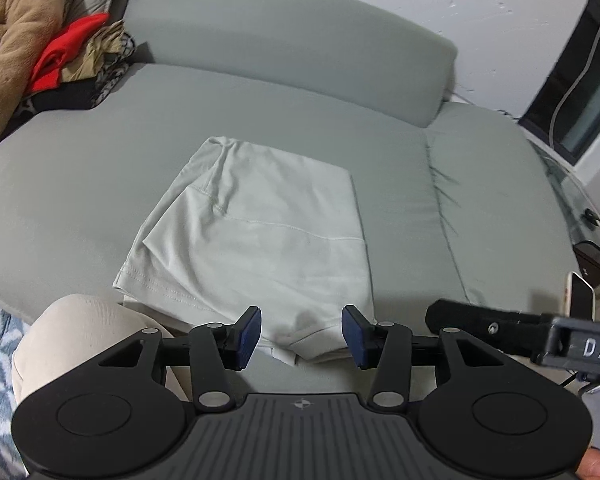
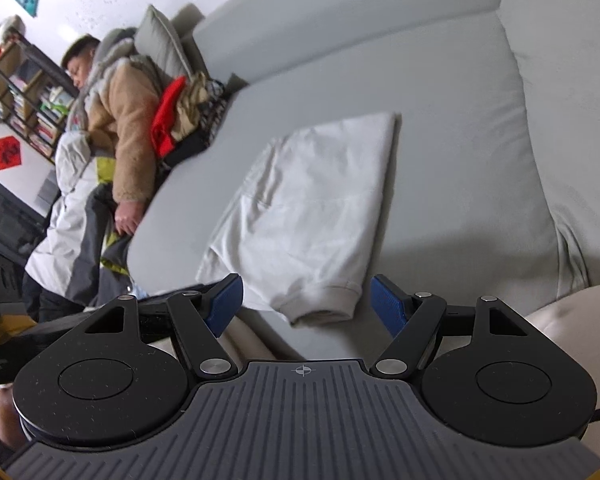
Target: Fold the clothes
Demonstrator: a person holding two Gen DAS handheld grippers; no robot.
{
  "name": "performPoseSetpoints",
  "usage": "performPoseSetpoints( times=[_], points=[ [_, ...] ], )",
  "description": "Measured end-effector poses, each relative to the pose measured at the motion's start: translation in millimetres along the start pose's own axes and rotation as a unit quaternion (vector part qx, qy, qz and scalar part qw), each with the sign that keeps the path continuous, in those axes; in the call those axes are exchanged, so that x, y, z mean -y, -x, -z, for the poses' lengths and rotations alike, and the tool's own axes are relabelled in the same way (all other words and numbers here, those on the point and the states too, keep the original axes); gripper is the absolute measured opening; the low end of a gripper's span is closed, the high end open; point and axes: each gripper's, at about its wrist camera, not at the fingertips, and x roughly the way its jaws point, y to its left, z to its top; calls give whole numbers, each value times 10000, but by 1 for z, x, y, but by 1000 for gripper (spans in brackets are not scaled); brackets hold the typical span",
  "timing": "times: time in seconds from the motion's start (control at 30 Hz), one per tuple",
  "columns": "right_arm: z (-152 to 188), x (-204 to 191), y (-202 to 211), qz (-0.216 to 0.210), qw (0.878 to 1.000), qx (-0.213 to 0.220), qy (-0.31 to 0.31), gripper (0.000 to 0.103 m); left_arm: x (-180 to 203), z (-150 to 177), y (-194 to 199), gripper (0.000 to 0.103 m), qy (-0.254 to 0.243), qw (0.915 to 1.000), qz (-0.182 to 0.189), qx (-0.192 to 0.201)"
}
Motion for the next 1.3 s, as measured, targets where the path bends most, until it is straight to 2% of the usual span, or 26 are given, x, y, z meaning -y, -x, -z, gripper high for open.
performPoseSetpoints(
  times=[0.1,0.27,0.43,0.63,0.7,0.73,0.77,0.87,0.97,1.03,1.13,1.3],
  points=[
    [-5,5,-6,27,9997,-242,30,76,5,-2,-5,46,77,10000,-45,-22],
    [-10,7,-13,130,9990,-389,178,76,7,1,-11,46,85,9999,-62,-111],
    [-10,9,-16,190,9996,-201,-91,76,-1,-10,-21,52,-164,9995,-105,-246],
    [-12,6,-26,436,9984,-116,-328,76,-9,-22,-33,61,-399,9986,85,-326],
    [-16,5,-29,482,9982,-136,-321,81,-21,-25,-30,64,-278,9992,164,-250],
    [-18,5,-29,495,9982,-122,-318,89,-27,-26,-29,66,-210,9994,204,-209],
    [-21,7,-29,514,9981,-90,-326,92,-36,-29,-27,67,-89,9996,233,-127],
    [-32,20,-32,497,9973,-61,-543,92,-74,-40,-18,70,480,9985,181,210],
    [-41,38,-41,329,9953,-69,-908,88,-116,-53,-18,70,1117,9924,133,497],
    [-44,50,-51,176,9930,-95,-1161,82,-138,-65,-33,71,1293,9909,46,384],
    [-48,63,-65,58,9897,-137,-1424,80,-155,-78,-66,71,1183,9928,3,-163],
    [-50,70,-79,229,9883,-157,-1502,80,-160,-80,-109,73,1011,9903,480,-829]
  ],
)
